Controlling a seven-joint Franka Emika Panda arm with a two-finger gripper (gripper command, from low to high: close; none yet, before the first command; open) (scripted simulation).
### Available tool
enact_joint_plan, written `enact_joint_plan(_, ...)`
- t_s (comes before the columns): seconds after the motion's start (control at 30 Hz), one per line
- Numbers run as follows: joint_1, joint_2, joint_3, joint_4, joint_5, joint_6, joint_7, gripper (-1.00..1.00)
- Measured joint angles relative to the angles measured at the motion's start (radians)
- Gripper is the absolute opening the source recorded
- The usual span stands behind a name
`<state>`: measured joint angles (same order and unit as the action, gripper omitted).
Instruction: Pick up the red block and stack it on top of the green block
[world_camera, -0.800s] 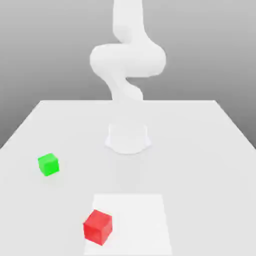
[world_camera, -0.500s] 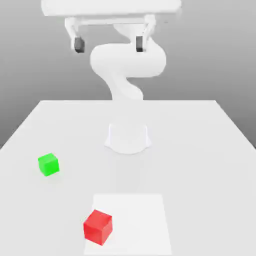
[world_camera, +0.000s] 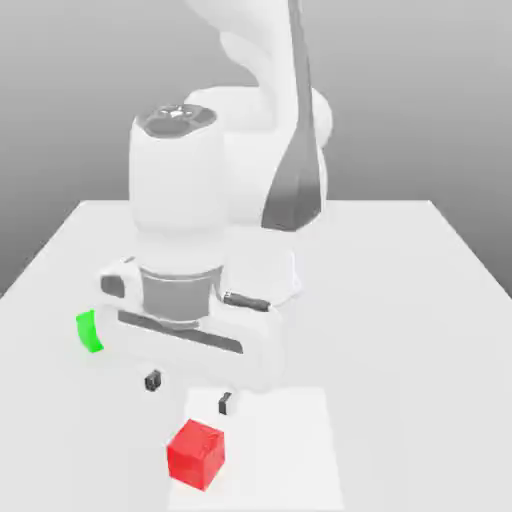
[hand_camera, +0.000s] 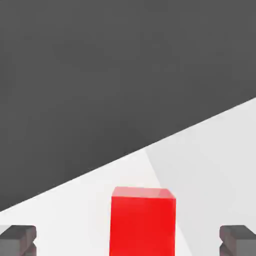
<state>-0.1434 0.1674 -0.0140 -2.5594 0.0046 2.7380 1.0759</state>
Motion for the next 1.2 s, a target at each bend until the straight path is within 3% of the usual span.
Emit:
enact_joint_plan(0.13,-0.002,0.145,0.002,0.016,0.008,0.118,-0.002,0.0)
enact_joint_plan(0.17,-0.003,0.169,0.003,0.02,0.009,0.138,-0.003,-1.0)
enact_joint_plan(0.4,-0.004,0.169,0.004,0.02,0.008,0.139,-0.002,-1.0)
enact_joint_plan(0.6,-0.014,-0.017,-0.01,-0.015,-0.016,-0.012,-0.015,-1.0)
enact_joint_plan(0.87,-0.248,-0.206,-0.137,-0.142,-0.205,-0.061,-0.317,-1.0)
enact_joint_plan(1.2,-0.403,-0.412,-0.347,-0.312,-0.321,-0.092,-0.804,-1.0)
